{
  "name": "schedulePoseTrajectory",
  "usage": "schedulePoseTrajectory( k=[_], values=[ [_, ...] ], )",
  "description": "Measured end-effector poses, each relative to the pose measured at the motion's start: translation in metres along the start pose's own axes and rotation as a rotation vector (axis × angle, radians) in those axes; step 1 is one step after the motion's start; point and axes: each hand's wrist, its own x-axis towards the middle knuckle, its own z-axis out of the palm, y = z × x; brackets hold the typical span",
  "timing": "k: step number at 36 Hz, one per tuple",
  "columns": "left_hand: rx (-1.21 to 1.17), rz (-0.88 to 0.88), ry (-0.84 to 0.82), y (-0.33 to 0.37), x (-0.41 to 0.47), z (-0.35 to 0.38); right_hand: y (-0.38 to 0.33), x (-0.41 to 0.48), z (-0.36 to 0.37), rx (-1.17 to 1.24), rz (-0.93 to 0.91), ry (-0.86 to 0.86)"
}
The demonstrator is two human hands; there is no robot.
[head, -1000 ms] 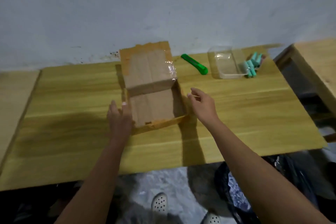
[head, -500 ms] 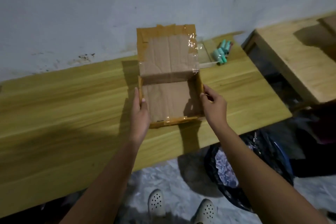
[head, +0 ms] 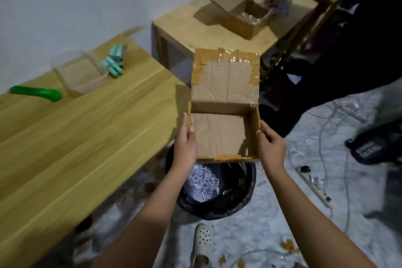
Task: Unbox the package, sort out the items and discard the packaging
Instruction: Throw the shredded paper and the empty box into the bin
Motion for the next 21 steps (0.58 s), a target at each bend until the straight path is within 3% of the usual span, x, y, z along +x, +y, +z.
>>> schedulePoseTrajectory(
  k=[9,13,21],
  values=[
    [0.021,-0.249,-0.195,-0.082,0.006,0.064,0.106,0.021,-0.039,-0.072,0.194,0.034],
    [0.003,-0.331,-0.147,-0.129,0.016,0.06,0.15,0.023,-0.023,-0.123,0.255,-0.055],
    [0.326,-0.327,-0.065,-0.193,0.038,0.044,0.206,0.021,0.022,-0.217,0.313,-0.212]
  ],
)
